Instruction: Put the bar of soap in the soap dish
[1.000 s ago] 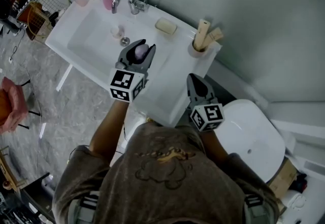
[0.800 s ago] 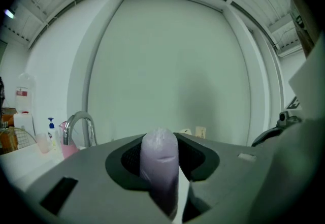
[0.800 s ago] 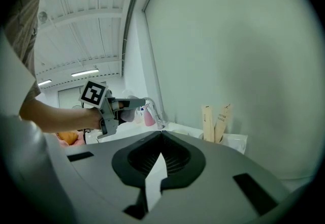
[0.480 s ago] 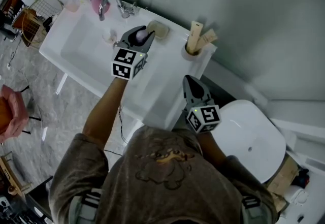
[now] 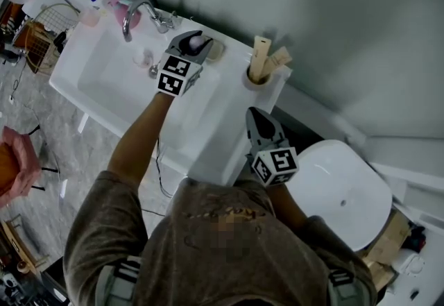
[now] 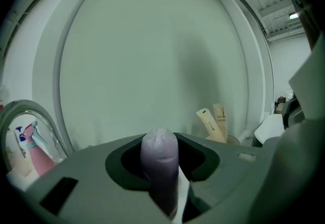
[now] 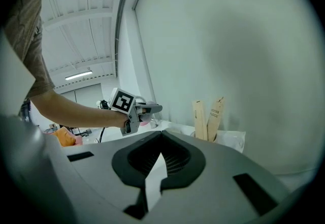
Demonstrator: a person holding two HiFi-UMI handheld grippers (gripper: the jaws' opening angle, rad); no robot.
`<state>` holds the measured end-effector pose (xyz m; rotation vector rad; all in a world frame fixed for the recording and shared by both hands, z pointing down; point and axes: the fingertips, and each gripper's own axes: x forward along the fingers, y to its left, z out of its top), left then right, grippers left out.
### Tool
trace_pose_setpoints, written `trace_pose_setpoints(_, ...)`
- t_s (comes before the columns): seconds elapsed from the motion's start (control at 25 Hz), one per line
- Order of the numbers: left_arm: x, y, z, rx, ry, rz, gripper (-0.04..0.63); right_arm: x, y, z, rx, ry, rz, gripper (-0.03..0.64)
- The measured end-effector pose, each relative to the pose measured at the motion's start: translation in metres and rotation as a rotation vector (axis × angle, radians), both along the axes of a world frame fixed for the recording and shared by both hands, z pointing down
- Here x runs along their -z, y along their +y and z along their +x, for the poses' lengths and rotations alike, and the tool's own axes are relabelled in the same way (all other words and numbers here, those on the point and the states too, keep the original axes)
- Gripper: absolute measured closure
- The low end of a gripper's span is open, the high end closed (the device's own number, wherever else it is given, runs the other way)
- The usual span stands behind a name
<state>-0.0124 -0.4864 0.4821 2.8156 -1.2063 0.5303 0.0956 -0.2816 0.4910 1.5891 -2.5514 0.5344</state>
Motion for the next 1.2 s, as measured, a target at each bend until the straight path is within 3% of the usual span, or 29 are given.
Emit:
trace_pose_setpoints(0.48,-0.064,-0.052,0.010,-0.067,-0.095,-0.035,0.457,-0.023,-0.024,0.007,-0.025,-0.029,-0.052,0.617)
trace_pose_setpoints(1.2,-0.121,-0.060,0.026,-0.181,-0.124,-0.056,0.456,-0.046,-0.040,0.004,-0.031,-0.023,-0.108,0.617)
